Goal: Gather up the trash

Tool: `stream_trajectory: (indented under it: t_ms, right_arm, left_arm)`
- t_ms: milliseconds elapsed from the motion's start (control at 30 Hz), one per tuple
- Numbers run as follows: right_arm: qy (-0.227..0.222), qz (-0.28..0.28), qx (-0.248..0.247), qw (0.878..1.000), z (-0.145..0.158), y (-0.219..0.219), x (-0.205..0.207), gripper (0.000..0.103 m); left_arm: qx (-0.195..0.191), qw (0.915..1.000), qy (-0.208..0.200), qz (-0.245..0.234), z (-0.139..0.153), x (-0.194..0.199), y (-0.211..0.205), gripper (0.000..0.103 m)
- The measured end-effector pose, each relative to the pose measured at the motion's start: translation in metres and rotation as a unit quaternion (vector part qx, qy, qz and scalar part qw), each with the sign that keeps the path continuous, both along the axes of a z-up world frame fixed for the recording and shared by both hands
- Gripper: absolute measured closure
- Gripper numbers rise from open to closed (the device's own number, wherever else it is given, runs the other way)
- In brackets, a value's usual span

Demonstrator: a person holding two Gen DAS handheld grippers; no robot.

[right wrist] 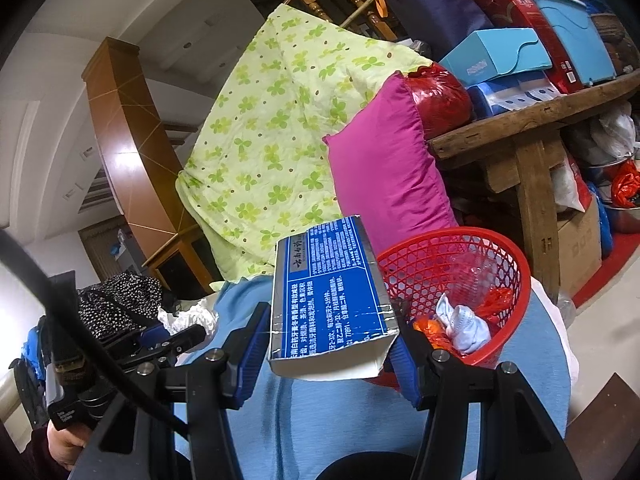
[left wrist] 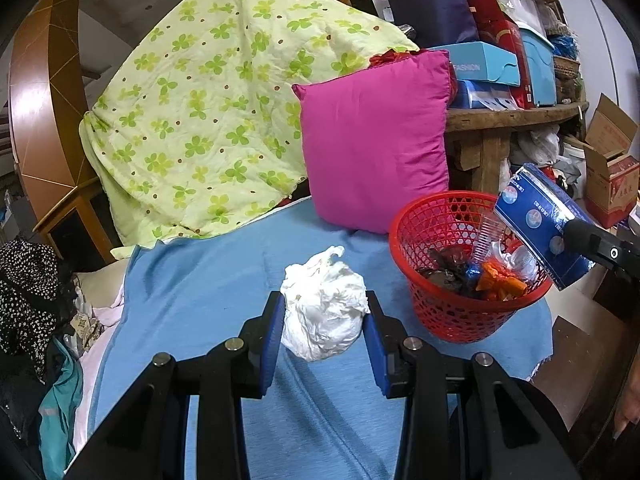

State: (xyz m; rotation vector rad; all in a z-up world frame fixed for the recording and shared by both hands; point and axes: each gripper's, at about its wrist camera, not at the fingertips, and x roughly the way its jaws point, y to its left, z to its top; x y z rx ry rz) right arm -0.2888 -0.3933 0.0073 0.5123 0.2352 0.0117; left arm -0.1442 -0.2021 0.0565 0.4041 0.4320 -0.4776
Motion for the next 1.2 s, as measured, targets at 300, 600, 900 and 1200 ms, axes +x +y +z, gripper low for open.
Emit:
stream_trajectory:
  t_ms: [300, 600, 900, 1200]
  right_arm:
    - [0.003, -0.008, 0.004, 1.000, -0.003, -0.006, -0.003, 0.044]
    - [0.006, -0.018, 0.006, 1.000, -0.004, -0.014, -0.009, 0.044]
    - [0.010, -0.026, 0.010, 1.000, -0.008, -0.024, -0.011, 0.044]
    - [0.014, -0.032, 0.015, 0.999, -0.013, -0.030, -0.009, 0.044]
  left_arm:
    - [0.003, 1.0000, 0.003, -0.006, -0.003, 0.000, -0.008, 0.063]
    - [0.006, 0.9998, 0.008, -0.016, -0.008, -0.002, -0.019, 0.063]
    - [0.007, 0.9995, 0.021, -0.025, -0.012, 0.001, -0.030, 0.063]
    - [0.012, 0.9987, 0.037, -0.033, -0.020, 0.005, -0.037, 0.063]
